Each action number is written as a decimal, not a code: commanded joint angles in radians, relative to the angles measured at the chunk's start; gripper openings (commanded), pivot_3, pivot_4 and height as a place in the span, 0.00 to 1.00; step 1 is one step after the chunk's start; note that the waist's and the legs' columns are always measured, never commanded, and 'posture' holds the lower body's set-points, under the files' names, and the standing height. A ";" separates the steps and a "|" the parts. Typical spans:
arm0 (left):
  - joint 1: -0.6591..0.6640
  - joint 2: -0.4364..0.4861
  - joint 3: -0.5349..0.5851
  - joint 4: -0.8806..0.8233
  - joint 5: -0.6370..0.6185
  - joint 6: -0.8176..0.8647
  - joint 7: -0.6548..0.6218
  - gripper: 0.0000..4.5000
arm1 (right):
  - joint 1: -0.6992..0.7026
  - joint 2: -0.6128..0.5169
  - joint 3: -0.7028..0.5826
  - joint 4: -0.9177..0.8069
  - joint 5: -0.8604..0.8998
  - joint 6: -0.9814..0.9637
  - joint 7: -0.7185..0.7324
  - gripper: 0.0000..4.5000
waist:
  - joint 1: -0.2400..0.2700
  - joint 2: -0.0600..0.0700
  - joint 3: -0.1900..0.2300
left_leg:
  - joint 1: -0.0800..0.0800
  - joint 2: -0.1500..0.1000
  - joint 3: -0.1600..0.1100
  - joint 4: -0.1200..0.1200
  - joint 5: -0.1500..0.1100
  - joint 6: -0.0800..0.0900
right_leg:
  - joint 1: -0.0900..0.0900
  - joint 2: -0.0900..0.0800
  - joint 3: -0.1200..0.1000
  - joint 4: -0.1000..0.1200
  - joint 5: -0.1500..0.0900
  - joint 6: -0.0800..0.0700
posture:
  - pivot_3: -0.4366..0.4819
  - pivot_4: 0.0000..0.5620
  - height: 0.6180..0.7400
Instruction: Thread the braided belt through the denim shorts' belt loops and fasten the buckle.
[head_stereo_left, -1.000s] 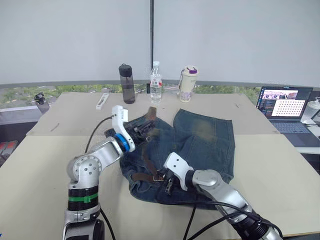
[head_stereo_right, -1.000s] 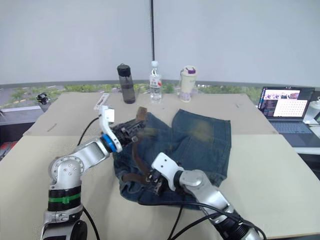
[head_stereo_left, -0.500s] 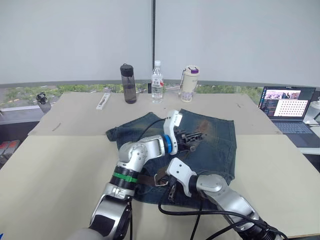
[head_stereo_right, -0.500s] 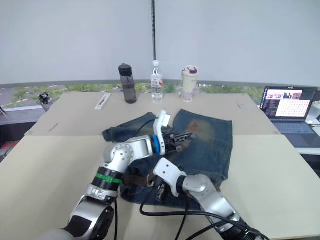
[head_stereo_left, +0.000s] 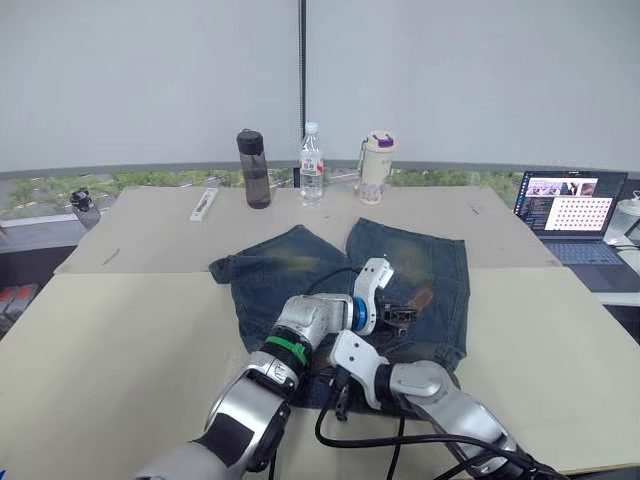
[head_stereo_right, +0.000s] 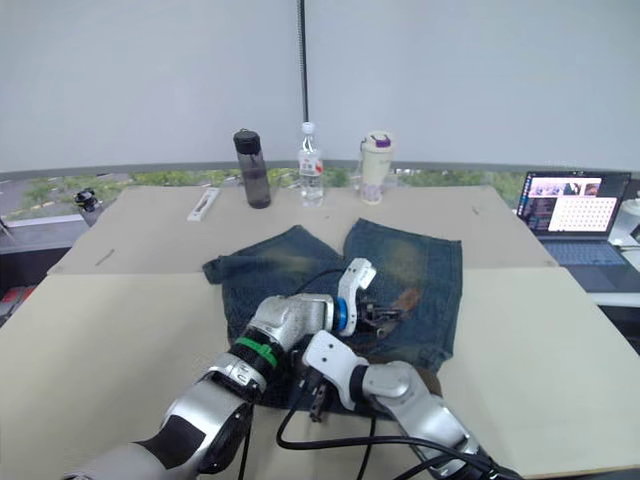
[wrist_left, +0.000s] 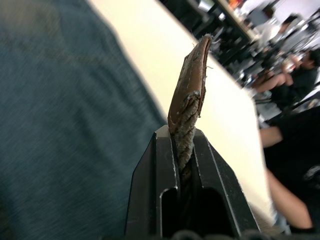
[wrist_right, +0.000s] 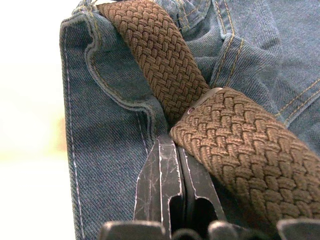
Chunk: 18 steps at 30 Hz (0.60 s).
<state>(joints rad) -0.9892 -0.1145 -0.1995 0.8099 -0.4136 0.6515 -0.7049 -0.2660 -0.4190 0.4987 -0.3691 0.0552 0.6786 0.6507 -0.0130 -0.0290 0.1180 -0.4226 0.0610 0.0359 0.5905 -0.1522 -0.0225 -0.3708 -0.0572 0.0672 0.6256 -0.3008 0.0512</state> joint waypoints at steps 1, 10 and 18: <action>-0.057 -0.081 -0.014 0.089 0.079 -0.096 0.012 0.00 | 0.038 -0.008 0.036 0.094 -0.018 0.029 0.003 0.01 | -0.001 0.000 0.000 | 0.000 0.000 0.000 0.000 0.000 0.000 | 0.000 0.000 0.000 0.000 0.000 0.000 | 0.48 0.27 1.00; 0.154 0.281 0.049 -0.447 0.050 -0.050 -0.191 0.24 | 0.118 0.007 -0.076 -0.020 0.028 0.067 -0.060 0.00 | -0.014 0.003 -0.001 | -0.001 0.001 0.000 -0.003 0.000 0.000 | 0.001 0.001 0.002 0.003 0.004 -0.005 | 0.48 0.27 1.00; 0.325 0.507 0.171 -0.738 -0.063 0.110 -0.220 0.76 | 0.185 0.001 -0.157 -0.106 0.074 0.100 -0.084 0.00 | 0.013 0.002 0.002 | -0.002 0.002 0.000 -0.001 -0.001 -0.001 | -0.001 -0.002 -0.002 0.001 -0.001 -0.010 | 0.48 0.27 1.00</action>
<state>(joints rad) -0.6623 0.3828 -0.0540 0.1314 -0.4427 0.7464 -0.9172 -0.1018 -0.3998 0.3528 -0.4781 0.1237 0.7381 0.5724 0.0001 -0.0270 0.1197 -0.4246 0.0619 0.0371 0.5903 -0.1528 -0.0238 -0.3713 -0.0603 0.0655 0.6259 -0.3017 0.0407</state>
